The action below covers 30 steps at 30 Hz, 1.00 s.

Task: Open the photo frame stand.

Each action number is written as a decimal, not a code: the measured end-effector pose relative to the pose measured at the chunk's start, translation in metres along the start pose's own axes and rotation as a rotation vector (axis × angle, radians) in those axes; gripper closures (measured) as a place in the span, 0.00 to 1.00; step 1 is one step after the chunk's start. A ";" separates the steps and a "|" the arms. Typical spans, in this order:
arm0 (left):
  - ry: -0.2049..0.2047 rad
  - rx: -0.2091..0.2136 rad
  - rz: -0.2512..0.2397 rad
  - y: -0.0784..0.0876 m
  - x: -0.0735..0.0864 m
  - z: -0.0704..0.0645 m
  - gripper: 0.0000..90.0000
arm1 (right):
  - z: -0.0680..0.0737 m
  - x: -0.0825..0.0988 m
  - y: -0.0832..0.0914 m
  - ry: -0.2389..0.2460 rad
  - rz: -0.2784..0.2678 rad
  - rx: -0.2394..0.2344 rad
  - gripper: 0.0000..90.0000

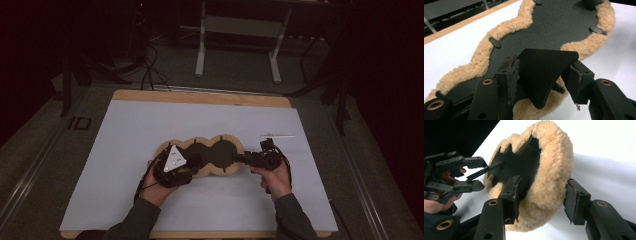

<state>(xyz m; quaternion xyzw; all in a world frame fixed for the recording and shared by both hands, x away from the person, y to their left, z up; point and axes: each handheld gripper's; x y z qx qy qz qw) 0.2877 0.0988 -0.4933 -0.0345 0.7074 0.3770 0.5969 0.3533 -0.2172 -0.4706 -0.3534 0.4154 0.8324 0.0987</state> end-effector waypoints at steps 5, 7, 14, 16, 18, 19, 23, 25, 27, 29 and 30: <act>0.022 0.037 0.017 0.006 0.004 0.000 0.49 | 0.001 0.000 0.001 0.024 -0.009 0.002 0.60; 0.032 0.057 0.023 0.008 0.007 0.000 0.48 | 0.001 0.000 0.002 0.034 -0.011 0.003 0.62; 0.098 0.137 0.005 0.019 0.017 0.007 0.48 | 0.003 0.000 0.004 0.063 -0.020 -0.001 0.65; 0.100 0.129 -0.002 0.026 0.019 0.007 0.48 | 0.003 0.000 0.004 0.075 -0.021 0.000 0.65; 0.099 0.122 -0.004 0.032 0.020 0.007 0.48 | 0.004 0.001 0.005 0.088 -0.021 0.002 0.66; 0.093 0.109 0.000 0.035 0.021 0.006 0.48 | 0.004 0.001 0.005 0.090 -0.020 0.003 0.66; 0.101 0.069 0.005 0.043 0.025 0.011 0.48 | 0.004 0.002 0.005 0.100 -0.024 0.003 0.66; 0.117 0.048 0.004 0.047 0.028 0.016 0.48 | 0.004 0.003 0.005 0.111 -0.031 0.005 0.66; 0.136 0.017 -0.002 0.052 0.031 0.022 0.47 | 0.006 0.003 0.006 0.124 -0.034 0.009 0.66; 0.153 -0.045 -0.013 0.057 0.035 0.028 0.46 | 0.007 0.003 0.007 0.140 -0.032 0.016 0.66; 0.165 -0.067 -0.016 0.059 0.036 0.031 0.45 | 0.007 0.003 0.007 0.145 -0.031 0.019 0.66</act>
Point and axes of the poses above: each handheld gripper's, and its own axes: y roughly backward along the jaws, x roughly out of its underside, z roughly to its left, and after that the axes turned 9 degrees about x, right-handed
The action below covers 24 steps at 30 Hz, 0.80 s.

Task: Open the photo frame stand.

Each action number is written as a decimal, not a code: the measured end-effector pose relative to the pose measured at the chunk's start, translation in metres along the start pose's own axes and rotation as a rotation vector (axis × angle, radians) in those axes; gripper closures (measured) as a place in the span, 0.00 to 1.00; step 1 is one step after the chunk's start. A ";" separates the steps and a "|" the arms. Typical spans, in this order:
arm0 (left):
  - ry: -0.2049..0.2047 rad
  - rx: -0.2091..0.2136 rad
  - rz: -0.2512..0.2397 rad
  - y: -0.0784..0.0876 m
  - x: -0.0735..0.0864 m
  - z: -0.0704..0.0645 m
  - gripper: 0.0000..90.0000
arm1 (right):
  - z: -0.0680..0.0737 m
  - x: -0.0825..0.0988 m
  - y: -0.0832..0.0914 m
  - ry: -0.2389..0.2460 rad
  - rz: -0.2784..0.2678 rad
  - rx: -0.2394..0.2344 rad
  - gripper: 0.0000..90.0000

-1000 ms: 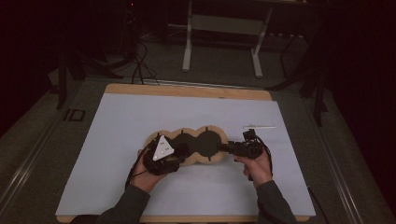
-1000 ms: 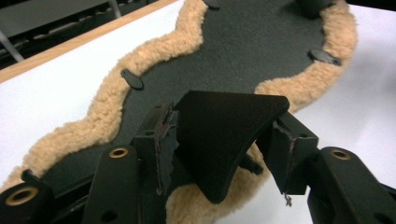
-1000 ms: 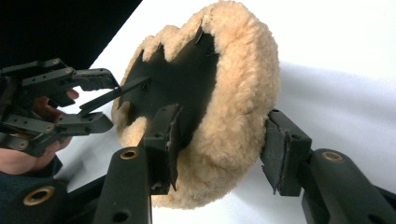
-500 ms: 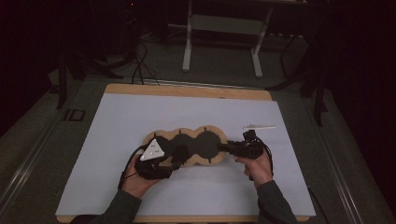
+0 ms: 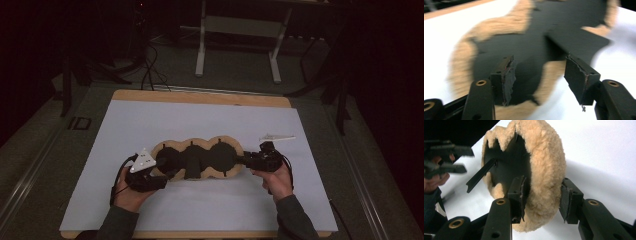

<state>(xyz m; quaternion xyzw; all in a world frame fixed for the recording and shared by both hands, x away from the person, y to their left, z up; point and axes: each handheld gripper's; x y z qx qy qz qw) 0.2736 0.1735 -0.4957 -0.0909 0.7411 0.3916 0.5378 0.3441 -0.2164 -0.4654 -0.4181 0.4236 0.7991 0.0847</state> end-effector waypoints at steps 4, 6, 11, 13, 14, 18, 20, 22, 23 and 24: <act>0.055 -0.025 -0.020 0.007 0.003 0.015 0.46 | 0.002 0.001 0.001 0.020 -0.001 0.007 0.66; 0.080 -0.034 -0.028 0.010 0.003 0.020 0.45 | 0.003 0.001 0.001 0.034 -0.003 0.012 0.66; 0.115 -0.055 -0.057 0.015 0.006 0.028 0.44 | 0.005 0.001 0.002 0.055 -0.001 0.021 0.66; 0.128 -0.055 -0.061 0.016 0.007 0.031 0.43 | 0.005 0.001 0.002 0.064 -0.001 0.025 0.66; 0.135 -0.053 -0.062 0.016 0.007 0.032 0.43 | 0.005 0.002 0.003 0.069 0.000 0.027 0.66; 0.171 -0.027 -0.065 0.016 0.010 0.037 0.43 | 0.006 0.002 0.003 0.091 0.004 0.032 0.66; 0.177 -0.014 -0.060 0.016 0.010 0.038 0.44 | 0.006 0.003 0.003 0.094 0.004 0.032 0.66; 0.187 -0.002 -0.056 0.015 0.011 0.039 0.46 | 0.006 0.003 0.003 0.096 0.003 0.032 0.66; 0.192 0.003 -0.052 0.014 0.011 0.040 0.46 | 0.006 0.003 0.003 0.097 0.002 0.032 0.66; 0.196 0.007 -0.047 0.014 0.011 0.041 0.47 | 0.006 0.003 0.003 0.100 0.002 0.032 0.66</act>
Point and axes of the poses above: each handheld gripper's, and its own axes: y roughly backward along the jaws, x roughly out of its underside, z roughly to its left, and after that the axes turned 9 degrees about x, right-handed
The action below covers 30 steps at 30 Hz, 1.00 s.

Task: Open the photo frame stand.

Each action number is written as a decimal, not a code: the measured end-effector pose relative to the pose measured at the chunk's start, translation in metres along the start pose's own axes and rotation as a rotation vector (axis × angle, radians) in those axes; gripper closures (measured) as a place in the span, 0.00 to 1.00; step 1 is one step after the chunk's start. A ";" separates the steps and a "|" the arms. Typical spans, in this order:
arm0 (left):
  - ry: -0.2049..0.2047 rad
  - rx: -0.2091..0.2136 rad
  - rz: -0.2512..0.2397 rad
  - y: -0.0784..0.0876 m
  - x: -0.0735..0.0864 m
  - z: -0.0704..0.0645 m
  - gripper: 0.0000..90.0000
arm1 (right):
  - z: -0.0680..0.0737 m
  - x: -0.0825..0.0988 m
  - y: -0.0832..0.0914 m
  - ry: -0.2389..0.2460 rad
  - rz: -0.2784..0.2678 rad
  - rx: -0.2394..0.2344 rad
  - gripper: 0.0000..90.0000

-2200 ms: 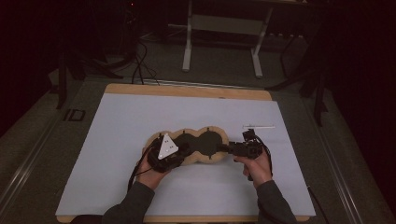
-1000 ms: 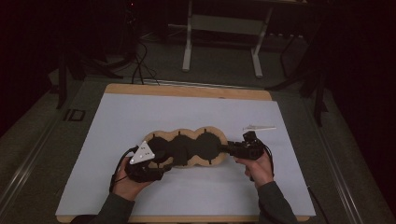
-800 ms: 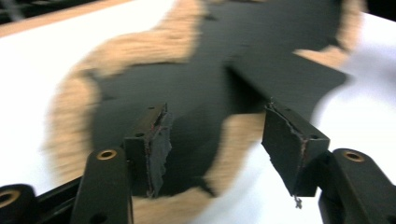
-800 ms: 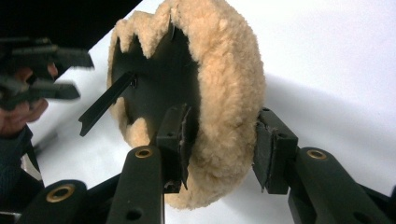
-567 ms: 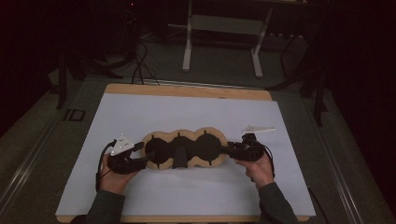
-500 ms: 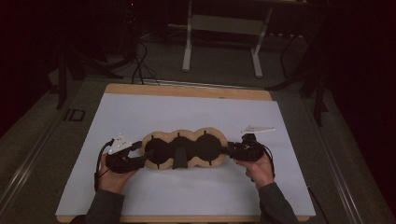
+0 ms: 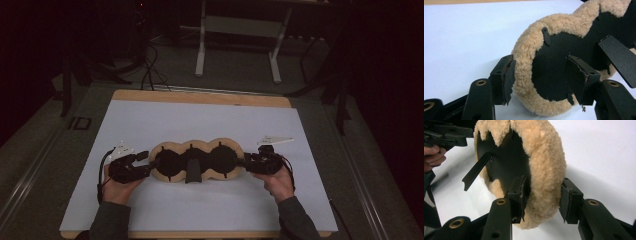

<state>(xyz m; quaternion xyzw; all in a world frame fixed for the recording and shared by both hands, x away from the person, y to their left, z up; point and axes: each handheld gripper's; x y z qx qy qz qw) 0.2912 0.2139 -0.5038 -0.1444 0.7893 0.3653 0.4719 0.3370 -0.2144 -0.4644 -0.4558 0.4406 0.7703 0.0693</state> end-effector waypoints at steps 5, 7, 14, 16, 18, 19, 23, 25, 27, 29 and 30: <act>0.009 0.013 0.014 -0.002 0.001 0.003 0.47 | 0.001 0.001 0.000 0.020 0.001 0.006 0.66; 0.009 0.016 0.023 -0.004 0.002 0.005 0.46 | 0.000 0.002 0.000 0.026 0.002 0.007 0.66; 0.000 0.032 0.044 -0.007 0.003 0.007 0.43 | -0.001 0.005 -0.001 0.041 0.008 0.014 0.66; 0.001 0.039 0.049 -0.007 0.003 0.007 0.43 | -0.001 0.005 -0.001 0.050 0.009 0.016 0.66; 0.000 0.039 0.051 -0.008 0.003 0.007 0.43 | 0.000 0.006 -0.001 0.059 0.010 0.019 0.66; -0.002 0.039 0.051 -0.008 0.003 0.007 0.43 | 0.000 0.006 -0.001 0.062 0.009 0.021 0.66; 0.008 0.046 0.064 -0.011 0.004 0.010 0.43 | 0.001 0.006 -0.001 0.083 0.009 0.028 0.66; 0.014 0.048 0.071 -0.012 0.004 0.011 0.43 | 0.001 0.006 -0.001 0.089 0.010 0.030 0.66; 0.019 0.057 0.078 -0.014 0.005 0.012 0.43 | 0.001 0.007 -0.001 0.097 0.012 0.034 0.66; 0.007 0.052 0.082 -0.015 0.005 0.012 0.43 | 0.001 0.007 -0.001 0.106 0.013 0.035 0.66; 0.003 0.057 0.081 -0.016 0.005 0.011 0.45 | 0.002 0.008 -0.001 0.109 0.012 0.037 0.66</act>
Point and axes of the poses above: each handheld gripper's, and its own axes: y roughly backward along the jaws, x roughly out of its underside, z roughly to its left, and after that the axes turned 9 degrees about x, right-handed
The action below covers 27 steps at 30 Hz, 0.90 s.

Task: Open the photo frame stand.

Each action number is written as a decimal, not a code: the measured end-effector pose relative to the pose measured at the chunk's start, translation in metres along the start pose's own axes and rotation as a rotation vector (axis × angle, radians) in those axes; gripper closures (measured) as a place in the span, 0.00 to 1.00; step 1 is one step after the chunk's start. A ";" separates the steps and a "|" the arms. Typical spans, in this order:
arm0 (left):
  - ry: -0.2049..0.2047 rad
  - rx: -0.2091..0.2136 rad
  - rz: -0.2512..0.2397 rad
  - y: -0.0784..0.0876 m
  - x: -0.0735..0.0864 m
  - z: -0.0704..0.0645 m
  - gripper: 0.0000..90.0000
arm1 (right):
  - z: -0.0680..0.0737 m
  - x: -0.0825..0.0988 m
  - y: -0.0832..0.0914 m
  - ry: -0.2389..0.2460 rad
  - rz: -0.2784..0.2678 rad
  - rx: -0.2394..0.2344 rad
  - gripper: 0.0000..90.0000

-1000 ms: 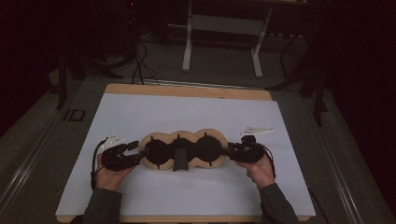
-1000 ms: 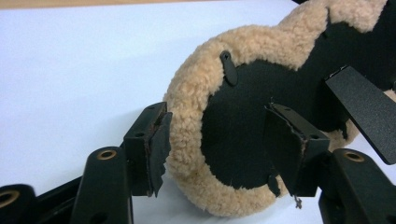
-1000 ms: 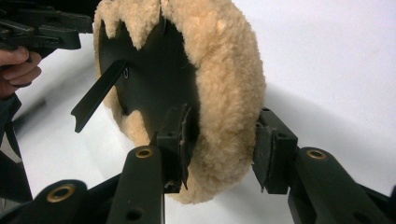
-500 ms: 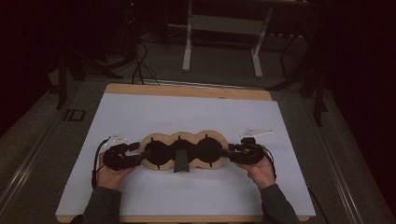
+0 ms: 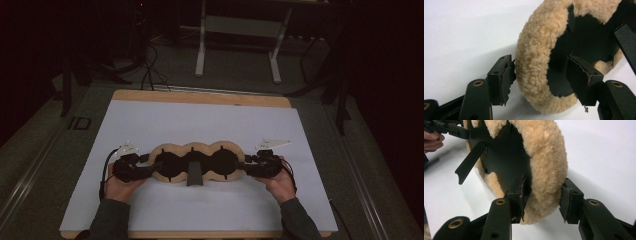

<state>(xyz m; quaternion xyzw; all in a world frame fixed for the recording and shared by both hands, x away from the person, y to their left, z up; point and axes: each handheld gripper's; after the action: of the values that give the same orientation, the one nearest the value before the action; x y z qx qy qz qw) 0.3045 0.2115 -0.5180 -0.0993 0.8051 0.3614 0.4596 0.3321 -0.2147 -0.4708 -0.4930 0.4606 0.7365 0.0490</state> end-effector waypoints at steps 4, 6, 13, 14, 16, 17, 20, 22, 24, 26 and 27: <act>0.001 0.013 0.014 -0.002 0.000 0.000 0.45 | 0.000 0.001 0.000 0.020 -0.001 0.005 0.66; 0.008 0.022 0.018 -0.002 0.000 0.001 0.46 | 0.000 0.002 0.000 0.023 -0.001 0.008 0.66; 0.017 0.045 0.031 -0.003 0.000 0.002 0.47 | 0.000 0.006 -0.001 0.026 -0.006 0.007 0.65; 0.013 0.041 0.032 -0.003 0.000 0.001 0.48 | -0.001 0.007 -0.001 0.025 -0.006 0.005 0.65; 0.002 0.036 0.035 -0.002 0.000 0.000 0.50 | -0.002 0.008 -0.002 0.018 -0.008 0.004 0.65; -0.002 0.034 0.034 -0.002 0.000 -0.001 0.51 | -0.003 0.009 -0.003 0.013 -0.010 0.001 0.65; -0.017 0.030 0.037 -0.001 0.000 -0.002 0.54 | -0.004 0.013 -0.005 0.014 -0.012 0.005 0.65; -0.026 0.027 0.038 0.000 0.000 -0.003 0.55 | -0.005 0.014 -0.006 0.012 -0.014 0.003 0.65; -0.035 0.024 0.040 0.000 0.000 -0.004 0.56 | -0.006 0.016 -0.007 0.012 -0.011 0.004 0.64; -0.044 0.020 0.038 0.001 -0.001 -0.005 0.57 | -0.006 0.016 -0.008 0.010 -0.007 0.006 0.64; -0.051 0.017 0.041 0.001 -0.001 -0.005 0.58 | -0.007 0.017 -0.008 0.010 -0.005 0.008 0.64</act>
<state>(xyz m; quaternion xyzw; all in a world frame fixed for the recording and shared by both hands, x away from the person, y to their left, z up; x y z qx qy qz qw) 0.3008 0.2089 -0.5149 -0.0695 0.7982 0.3662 0.4733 0.3322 -0.2213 -0.4895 -0.4975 0.4624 0.7321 0.0507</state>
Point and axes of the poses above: each handheld gripper's, and its own axes: y roughly backward along the jaws, x roughly out of its underside, z roughly to its left, and after that the axes turned 9 degrees about x, right-handed
